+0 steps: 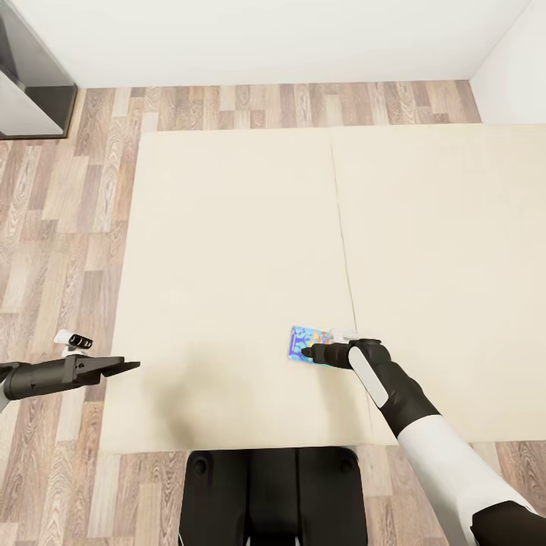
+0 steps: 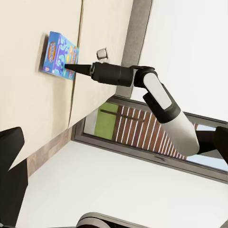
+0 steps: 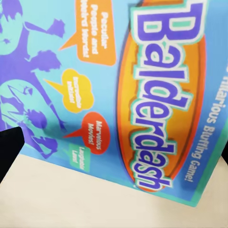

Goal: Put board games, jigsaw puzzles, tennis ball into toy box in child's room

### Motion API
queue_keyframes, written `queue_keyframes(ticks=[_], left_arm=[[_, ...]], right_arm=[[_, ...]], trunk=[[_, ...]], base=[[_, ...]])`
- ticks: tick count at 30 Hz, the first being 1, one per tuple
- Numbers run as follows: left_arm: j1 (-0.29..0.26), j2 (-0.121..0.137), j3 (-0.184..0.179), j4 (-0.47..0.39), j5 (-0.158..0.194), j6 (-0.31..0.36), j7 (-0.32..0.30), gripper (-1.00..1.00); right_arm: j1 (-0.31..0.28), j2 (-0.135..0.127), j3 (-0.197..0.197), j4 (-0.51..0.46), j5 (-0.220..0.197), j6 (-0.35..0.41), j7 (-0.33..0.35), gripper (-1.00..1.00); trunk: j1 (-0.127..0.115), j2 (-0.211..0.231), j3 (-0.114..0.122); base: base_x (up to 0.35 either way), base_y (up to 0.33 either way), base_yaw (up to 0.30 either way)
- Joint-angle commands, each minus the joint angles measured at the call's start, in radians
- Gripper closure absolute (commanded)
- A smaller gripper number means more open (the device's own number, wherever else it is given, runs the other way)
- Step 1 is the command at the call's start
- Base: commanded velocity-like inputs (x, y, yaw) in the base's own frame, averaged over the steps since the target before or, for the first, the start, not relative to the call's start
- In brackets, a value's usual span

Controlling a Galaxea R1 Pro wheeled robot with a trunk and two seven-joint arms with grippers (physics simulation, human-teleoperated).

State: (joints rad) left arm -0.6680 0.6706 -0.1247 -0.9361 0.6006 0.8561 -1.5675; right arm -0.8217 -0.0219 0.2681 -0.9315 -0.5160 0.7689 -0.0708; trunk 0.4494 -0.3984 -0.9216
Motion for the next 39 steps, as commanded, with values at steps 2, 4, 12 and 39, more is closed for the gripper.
queue_keyframes(ticks=[2,4,12,39], left_arm=[[-0.001,0.001,-0.004,0.000,0.004,0.011,-0.003,-1.00],[-0.001,0.001,-0.004,0.000,0.004,0.011,-0.003,-1.00],[-0.001,0.001,-0.003,0.000,0.004,0.011,-0.003,-1.00],[-0.001,0.003,-0.003,0.003,0.004,0.011,-0.003,-1.00]], right_arm=[[-0.001,-0.001,0.003,-0.001,-0.009,0.003,-0.007,-1.00],[-0.001,-0.001,0.003,-0.002,-0.009,0.004,-0.007,-1.00],[-0.001,-0.002,0.002,-0.005,-0.010,0.005,-0.006,-1.00],[-0.001,-0.004,-0.003,-0.006,-0.010,0.008,-0.008,-1.00]], trunk=[[0.001,-0.002,-0.001],[0.001,-0.002,-0.001],[0.001,-0.002,-0.001],[0.001,-0.002,-0.001]], base=[[0.000,0.007,0.000],[0.000,0.004,0.000],[0.000,0.001,0.000],[0.000,0.000,0.000]])
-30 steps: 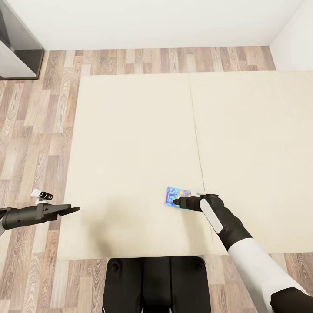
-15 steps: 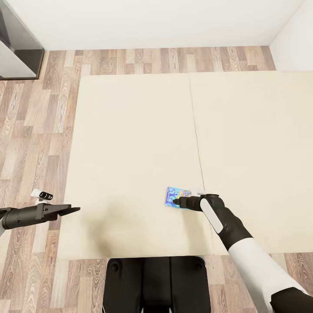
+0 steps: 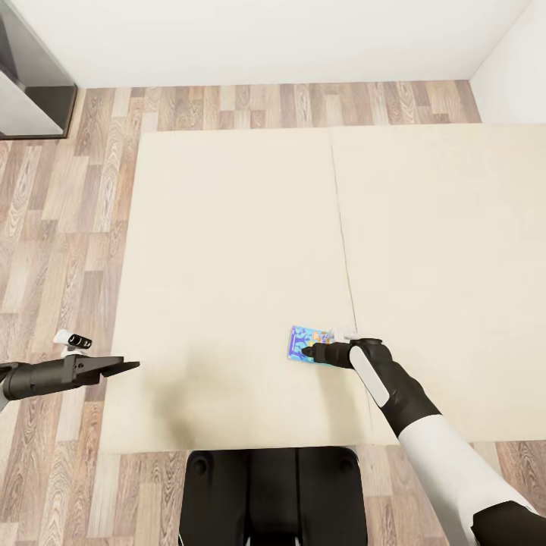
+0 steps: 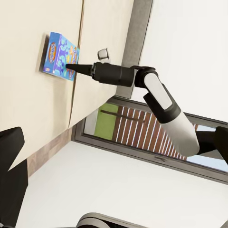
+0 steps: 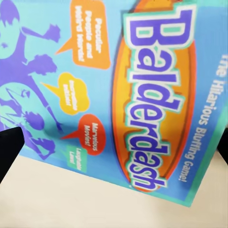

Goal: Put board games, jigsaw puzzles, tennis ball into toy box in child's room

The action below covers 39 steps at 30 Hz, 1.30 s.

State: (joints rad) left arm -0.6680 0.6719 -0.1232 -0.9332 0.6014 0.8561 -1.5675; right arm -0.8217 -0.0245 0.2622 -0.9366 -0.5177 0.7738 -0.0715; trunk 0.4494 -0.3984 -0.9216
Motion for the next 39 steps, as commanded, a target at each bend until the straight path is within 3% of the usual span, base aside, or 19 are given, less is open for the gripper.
queue_keyframes(ticks=[1,39], left_arm=[[-0.001,0.001,-0.004,0.000,0.004,0.011,-0.003,-1.00],[-0.001,0.003,-0.004,0.001,0.001,0.011,-0.003,-1.00]], right_arm=[[-0.001,-0.001,0.003,-0.001,-0.008,0.003,-0.008,-1.00],[-0.074,-0.001,-0.004,0.024,-0.011,0.038,-0.020,-1.00]], trunk=[[0.001,-0.002,-0.001],[0.001,-0.002,-0.001]], base=[[0.000,0.000,0.000],[0.000,0.000,0.000]])
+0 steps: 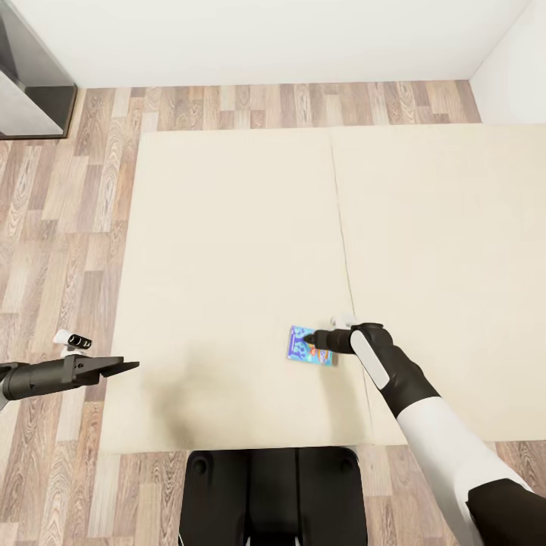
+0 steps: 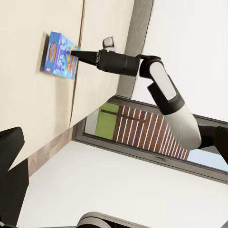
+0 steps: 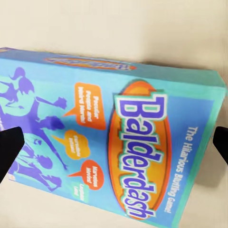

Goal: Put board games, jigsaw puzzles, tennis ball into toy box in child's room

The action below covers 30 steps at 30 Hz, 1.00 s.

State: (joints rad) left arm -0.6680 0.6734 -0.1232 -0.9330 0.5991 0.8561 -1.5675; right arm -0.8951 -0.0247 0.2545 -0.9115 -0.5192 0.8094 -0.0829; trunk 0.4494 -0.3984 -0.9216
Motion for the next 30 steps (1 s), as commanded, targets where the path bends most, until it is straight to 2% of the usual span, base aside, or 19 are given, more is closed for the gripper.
queue_keyframes(ticks=[1,22,25,26,30], left_arm=[[-0.001,0.001,-0.004,0.000,0.004,0.011,-0.003,-1.00],[-0.001,0.006,-0.004,0.000,0.009,0.011,-0.003,-1.00],[-0.001,0.028,-0.004,0.000,0.011,0.010,-0.003,-1.00],[-0.001,0.046,-0.004,-0.002,0.012,0.009,-0.003,-1.00],[0.000,0.084,-0.004,-0.003,0.014,0.006,-0.003,-1.00]], right_arm=[[-0.001,-0.001,0.004,0.003,-0.010,0.001,-0.009,-1.00],[0.001,0.001,0.004,0.022,-0.007,0.002,-0.009,-1.00],[0.001,0.002,0.004,0.022,-0.007,0.002,-0.009,-1.00],[0.001,0.002,0.003,0.022,-0.007,0.002,-0.009,-1.00],[0.001,0.002,0.002,0.022,-0.007,0.000,-0.008,-1.00]], trunk=[[0.001,-0.002,-0.001],[0.001,-0.002,-0.001],[0.001,-0.002,-0.001],[0.001,-0.002,-0.001],[0.001,-0.002,-0.001]], base=[[0.000,0.000,0.000],[0.000,0.000,0.000],[0.000,0.000,0.000],[0.000,0.000,0.000],[0.000,0.000,0.000]])
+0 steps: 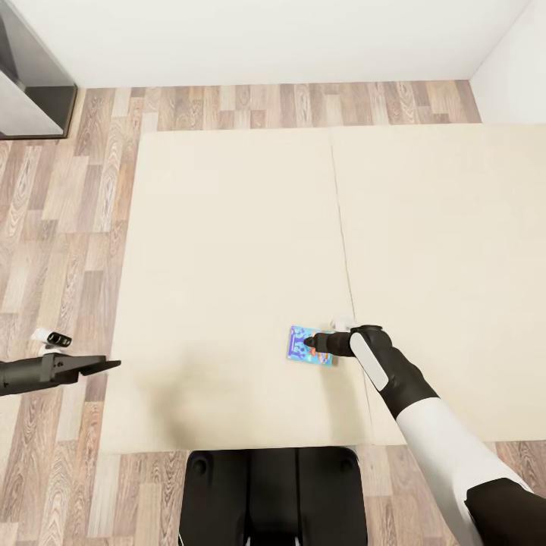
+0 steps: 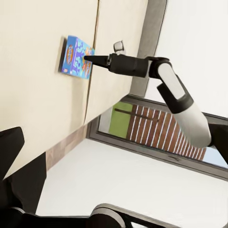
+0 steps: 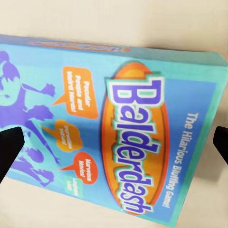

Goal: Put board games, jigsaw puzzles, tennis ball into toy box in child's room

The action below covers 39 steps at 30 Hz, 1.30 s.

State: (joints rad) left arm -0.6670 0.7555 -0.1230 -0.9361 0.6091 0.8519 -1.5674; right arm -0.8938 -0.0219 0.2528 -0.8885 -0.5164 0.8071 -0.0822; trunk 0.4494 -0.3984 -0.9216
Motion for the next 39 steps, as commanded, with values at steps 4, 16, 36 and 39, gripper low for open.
queue_keyframes(ticks=[4,16,36,39], left_arm=[[0.000,0.023,-0.004,0.000,0.019,0.009,-0.003,-1.00],[0.001,0.040,-0.004,0.002,0.067,0.007,-0.003,-1.00],[0.001,0.039,-0.004,0.002,0.069,0.007,-0.003,-1.00],[0.001,0.039,-0.004,0.002,0.069,0.007,-0.003,-1.00]], right_arm=[[-0.001,-0.001,0.003,-0.002,-0.011,0.002,-0.008,-1.00],[-0.001,-0.002,0.003,-0.006,-0.011,0.004,-0.007,-1.00],[-0.001,-0.001,0.002,-0.007,-0.011,0.003,-0.010,-1.00],[-0.001,0.000,0.002,-0.007,-0.011,0.003,-0.010,-1.00]], trunk=[[0.001,-0.002,-0.001],[0.001,-0.002,-0.001],[0.001,-0.002,-0.008],[0.001,-0.002,-0.008]], base=[[0.000,0.000,0.000],[0.000,0.000,0.000],[0.000,0.000,0.000],[0.000,0.000,0.000]])
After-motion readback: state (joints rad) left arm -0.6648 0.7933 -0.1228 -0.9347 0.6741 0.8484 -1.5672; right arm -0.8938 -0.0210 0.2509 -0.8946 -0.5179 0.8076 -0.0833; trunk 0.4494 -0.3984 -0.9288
